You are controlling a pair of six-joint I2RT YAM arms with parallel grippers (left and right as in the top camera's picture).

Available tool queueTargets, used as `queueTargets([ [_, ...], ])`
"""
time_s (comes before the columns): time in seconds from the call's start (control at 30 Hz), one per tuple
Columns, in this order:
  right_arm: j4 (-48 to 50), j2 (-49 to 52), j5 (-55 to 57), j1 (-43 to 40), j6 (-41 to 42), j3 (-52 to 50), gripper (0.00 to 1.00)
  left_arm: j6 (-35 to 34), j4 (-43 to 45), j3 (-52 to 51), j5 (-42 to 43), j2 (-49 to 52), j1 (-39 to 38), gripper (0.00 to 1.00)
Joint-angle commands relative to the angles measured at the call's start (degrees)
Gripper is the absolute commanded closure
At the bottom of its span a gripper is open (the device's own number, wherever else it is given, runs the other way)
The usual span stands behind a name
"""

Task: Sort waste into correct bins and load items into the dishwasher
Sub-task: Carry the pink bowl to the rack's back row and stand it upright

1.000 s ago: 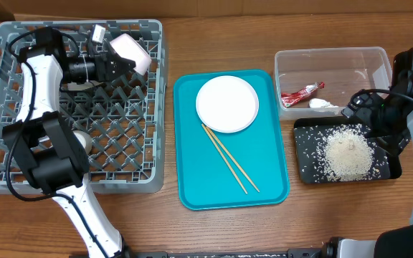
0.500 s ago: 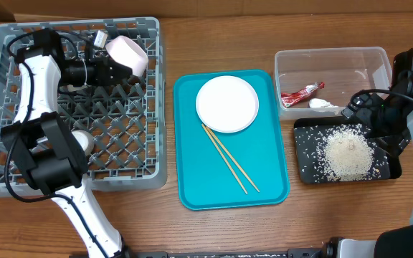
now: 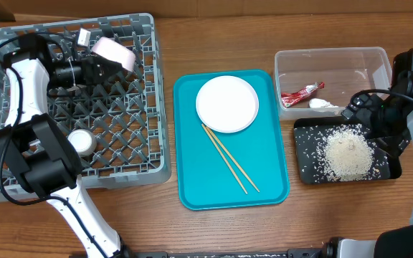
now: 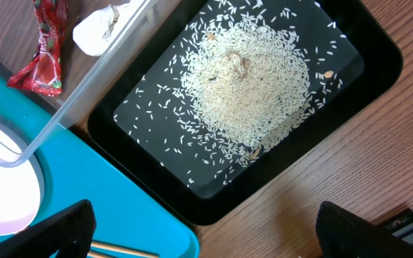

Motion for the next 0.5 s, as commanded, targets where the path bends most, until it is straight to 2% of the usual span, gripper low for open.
queueTargets([
  [0.0,0.1,-0.4,0.9,-0.2,-0.4,0.7,0.00,1.9,0.3,0.2,2.9,-0.4,0.9,0.96],
  [0.23,0.2,-0.4,0.9,-0.2,-0.4,0.7,0.00,1.7,-2.4,0.2,-5.6,-0.4,1.0,0.96],
  [0.27,0.3,-0.4,0.9,-0.2,-0.4,0.7,0.00,1.7,-2.8,0.2,-7.0,-0.4,1.0,0.85],
  [0.3,0.4,-0.4,0.9,-0.2,-0.4,0.7,0.00,1.7,-3.0,0.2,-7.9,-0.4,1.0,0.69],
  [0.33,0.4,-0.4,0.9,-0.2,-0.4,0.7,0.00,1.7,-3.3,0.2,-8.4,-0.4,1.0,0.62],
  [0.47,0.3,-0.4,0.9,-0.2,-0.4,0.7,0.00,1.7,-4.2,0.3,-8.4,-1.2,1.1,0.55],
])
